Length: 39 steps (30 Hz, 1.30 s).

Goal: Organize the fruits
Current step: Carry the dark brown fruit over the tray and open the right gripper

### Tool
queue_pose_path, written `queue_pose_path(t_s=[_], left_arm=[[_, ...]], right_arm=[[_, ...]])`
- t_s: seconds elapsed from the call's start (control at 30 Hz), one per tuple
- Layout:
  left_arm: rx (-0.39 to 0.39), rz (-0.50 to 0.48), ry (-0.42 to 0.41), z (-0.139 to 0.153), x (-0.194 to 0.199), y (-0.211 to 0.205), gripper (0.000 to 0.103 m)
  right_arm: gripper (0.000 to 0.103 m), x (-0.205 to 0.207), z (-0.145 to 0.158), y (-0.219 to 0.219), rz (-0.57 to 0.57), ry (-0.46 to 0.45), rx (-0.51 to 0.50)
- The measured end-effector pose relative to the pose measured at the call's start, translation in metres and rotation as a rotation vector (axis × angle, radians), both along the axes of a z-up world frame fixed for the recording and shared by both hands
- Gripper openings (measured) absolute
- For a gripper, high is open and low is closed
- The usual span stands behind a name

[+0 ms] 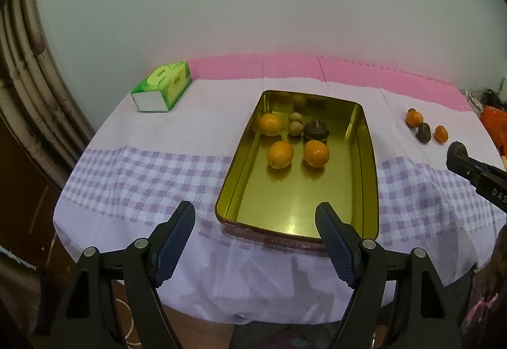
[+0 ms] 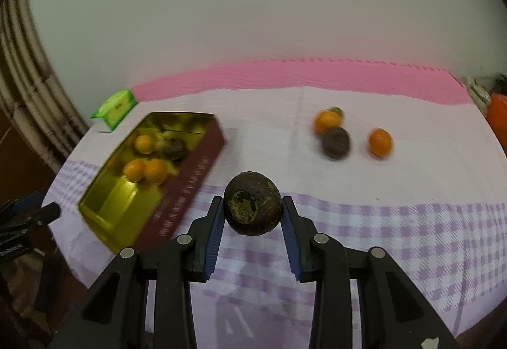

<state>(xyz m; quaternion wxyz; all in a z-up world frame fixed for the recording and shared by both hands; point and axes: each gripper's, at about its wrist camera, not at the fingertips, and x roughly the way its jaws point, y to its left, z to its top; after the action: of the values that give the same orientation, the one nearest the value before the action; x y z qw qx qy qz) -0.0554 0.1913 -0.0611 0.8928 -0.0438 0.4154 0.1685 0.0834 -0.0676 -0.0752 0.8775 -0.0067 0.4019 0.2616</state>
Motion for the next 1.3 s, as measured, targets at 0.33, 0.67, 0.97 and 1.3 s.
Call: queue_pose_path(t_s=[0.33,0.67,0.97,1.3], left_arm=[[-0.014,0.032,-0.025,0.006,-0.004,0.009,0.079],[-0.029,0.060,-0.031,0.008,-0.005,0.021,0.079],[-0.060,0.092,-0.027,0.006,-0.005,0.037,0.079],[-0.072,0.127,-0.018,0.004,-0.004,0.050,0.079]], right_arm=[[0.033,-0.017,0.012,0.073,0.179,-0.034,-0.035],[0.033,-0.019,0.001,0.137,0.300,-0.004,-0.075],[0.033,-0.019,-0.020,0.178,0.356,0.049,-0.105],[0.033,-0.016,-0.031,0.209,0.380,0.075,-0.124]])
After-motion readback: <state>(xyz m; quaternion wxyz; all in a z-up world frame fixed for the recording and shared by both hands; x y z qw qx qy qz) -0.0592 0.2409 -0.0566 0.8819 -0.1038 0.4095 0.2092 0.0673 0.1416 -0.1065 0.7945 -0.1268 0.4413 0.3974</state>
